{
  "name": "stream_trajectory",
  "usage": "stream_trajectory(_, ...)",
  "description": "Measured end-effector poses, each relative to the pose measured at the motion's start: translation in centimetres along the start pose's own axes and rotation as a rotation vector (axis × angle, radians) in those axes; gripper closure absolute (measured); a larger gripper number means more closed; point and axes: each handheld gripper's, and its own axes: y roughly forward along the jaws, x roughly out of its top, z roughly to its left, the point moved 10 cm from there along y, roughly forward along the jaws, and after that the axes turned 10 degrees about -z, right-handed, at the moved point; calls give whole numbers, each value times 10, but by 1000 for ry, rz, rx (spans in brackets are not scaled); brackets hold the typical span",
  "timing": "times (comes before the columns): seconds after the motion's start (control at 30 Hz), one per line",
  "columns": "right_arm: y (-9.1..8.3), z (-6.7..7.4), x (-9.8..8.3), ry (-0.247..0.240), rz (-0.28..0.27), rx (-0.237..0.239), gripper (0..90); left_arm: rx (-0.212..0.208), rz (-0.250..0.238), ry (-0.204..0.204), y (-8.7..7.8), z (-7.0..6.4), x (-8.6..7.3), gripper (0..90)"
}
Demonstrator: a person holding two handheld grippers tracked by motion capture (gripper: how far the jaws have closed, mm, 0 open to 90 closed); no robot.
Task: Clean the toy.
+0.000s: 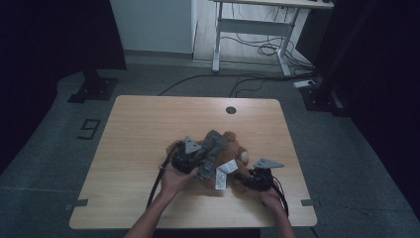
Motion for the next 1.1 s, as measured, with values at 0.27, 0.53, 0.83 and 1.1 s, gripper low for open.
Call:
stream_trajectory(0.27,0,2,0,-5,-6,9,614,27,-33,-109,-35,45,-19,780)
stream_trajectory(0.53,0,3,0,-4,-3,15,615,60,-11,-158,-44,68,-41,781)
stream_trajectory(0.83,0,2,0,1,-2,10,615,101,76,-193,-38,82,-81,785)
stream_trajectory(1.1,1,1,0,6,-1,6,616,82,15,-211,-49,85,-59,784)
